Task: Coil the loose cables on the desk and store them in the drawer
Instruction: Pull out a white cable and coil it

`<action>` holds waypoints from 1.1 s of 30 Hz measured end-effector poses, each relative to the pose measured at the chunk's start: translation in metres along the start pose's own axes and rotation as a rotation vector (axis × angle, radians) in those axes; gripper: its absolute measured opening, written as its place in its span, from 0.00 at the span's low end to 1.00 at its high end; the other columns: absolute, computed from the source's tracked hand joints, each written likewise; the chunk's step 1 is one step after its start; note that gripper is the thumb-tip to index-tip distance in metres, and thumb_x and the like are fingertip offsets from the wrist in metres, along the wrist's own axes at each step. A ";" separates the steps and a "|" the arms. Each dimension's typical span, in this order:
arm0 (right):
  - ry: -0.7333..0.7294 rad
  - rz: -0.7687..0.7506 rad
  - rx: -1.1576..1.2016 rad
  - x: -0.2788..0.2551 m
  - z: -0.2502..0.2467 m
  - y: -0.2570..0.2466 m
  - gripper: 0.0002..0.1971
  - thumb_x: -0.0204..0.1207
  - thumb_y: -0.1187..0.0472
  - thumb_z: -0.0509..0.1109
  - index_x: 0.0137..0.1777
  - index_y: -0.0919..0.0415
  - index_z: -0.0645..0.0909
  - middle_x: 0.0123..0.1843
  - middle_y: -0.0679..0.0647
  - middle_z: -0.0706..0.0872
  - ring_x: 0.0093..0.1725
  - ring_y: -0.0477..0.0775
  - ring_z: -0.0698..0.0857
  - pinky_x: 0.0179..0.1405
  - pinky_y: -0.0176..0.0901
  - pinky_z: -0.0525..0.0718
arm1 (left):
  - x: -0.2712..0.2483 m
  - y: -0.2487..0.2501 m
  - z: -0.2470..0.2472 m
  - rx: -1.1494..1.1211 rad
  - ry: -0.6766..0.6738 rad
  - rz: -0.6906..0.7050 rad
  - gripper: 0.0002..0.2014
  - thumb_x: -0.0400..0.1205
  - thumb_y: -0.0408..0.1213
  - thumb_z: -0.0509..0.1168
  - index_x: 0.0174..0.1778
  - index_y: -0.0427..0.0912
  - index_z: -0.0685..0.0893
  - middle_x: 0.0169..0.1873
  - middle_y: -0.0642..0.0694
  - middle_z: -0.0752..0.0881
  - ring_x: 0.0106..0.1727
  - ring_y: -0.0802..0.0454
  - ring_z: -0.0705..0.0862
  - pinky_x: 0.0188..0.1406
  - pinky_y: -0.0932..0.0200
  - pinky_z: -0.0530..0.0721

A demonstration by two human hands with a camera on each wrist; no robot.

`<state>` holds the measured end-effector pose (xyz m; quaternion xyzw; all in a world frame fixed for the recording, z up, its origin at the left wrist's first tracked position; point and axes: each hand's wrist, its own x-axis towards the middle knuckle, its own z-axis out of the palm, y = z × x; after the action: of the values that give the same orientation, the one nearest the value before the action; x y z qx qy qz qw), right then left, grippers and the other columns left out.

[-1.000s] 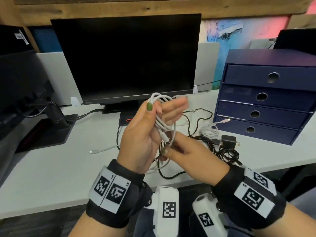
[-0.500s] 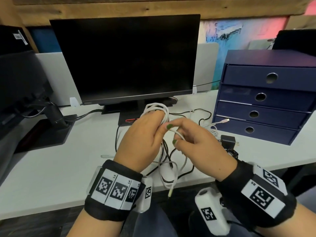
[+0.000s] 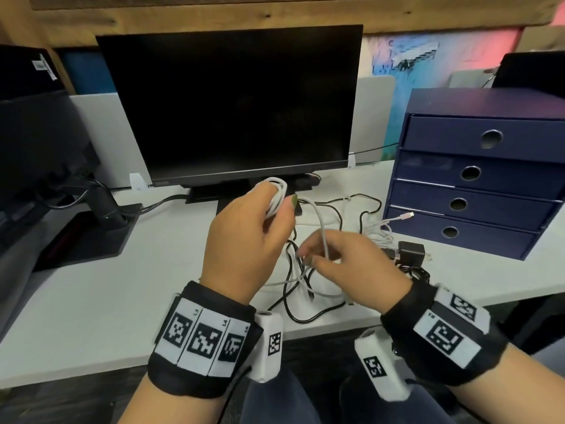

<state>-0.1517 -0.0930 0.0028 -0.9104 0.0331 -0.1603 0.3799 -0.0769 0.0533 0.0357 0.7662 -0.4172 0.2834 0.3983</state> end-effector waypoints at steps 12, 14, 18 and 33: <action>0.092 0.186 0.096 0.001 0.010 0.030 0.08 0.79 0.57 0.68 0.54 0.44 0.81 0.40 0.50 0.85 0.39 0.49 0.84 0.50 0.48 0.85 | 0.003 -0.001 -0.002 -0.106 0.143 -0.206 0.18 0.85 0.43 0.58 0.30 0.46 0.63 0.23 0.52 0.65 0.27 0.56 0.66 0.23 0.67 0.66; 0.160 0.159 0.137 0.001 0.004 0.024 0.16 0.79 0.62 0.66 0.62 0.42 0.75 0.44 0.50 0.84 0.40 0.52 0.85 0.51 0.50 0.85 | 0.001 -0.003 0.002 -0.097 0.092 -0.227 0.18 0.85 0.43 0.57 0.30 0.46 0.64 0.23 0.52 0.65 0.27 0.56 0.66 0.24 0.66 0.66; 0.265 0.067 0.373 -0.006 -0.007 0.005 0.31 0.80 0.63 0.66 0.76 0.36 0.60 0.51 0.46 0.84 0.38 0.52 0.89 0.46 0.40 0.87 | -0.002 -0.005 0.013 -0.190 -0.008 -0.255 0.18 0.86 0.45 0.57 0.31 0.41 0.67 0.23 0.52 0.66 0.25 0.57 0.66 0.23 0.65 0.65; 0.209 -0.124 0.462 -0.013 -0.026 -0.007 0.32 0.67 0.76 0.58 0.68 0.52 0.81 0.46 0.41 0.87 0.49 0.39 0.84 0.48 0.29 0.80 | -0.010 0.015 0.018 -1.164 -0.599 -0.373 0.14 0.82 0.41 0.56 0.33 0.53 0.83 0.21 0.50 0.68 0.23 0.52 0.70 0.36 0.59 0.81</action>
<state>-0.1723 -0.1034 0.0212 -0.7784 -0.0214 -0.2798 0.5616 -0.0934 0.0371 0.0240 0.5314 -0.4548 -0.2851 0.6553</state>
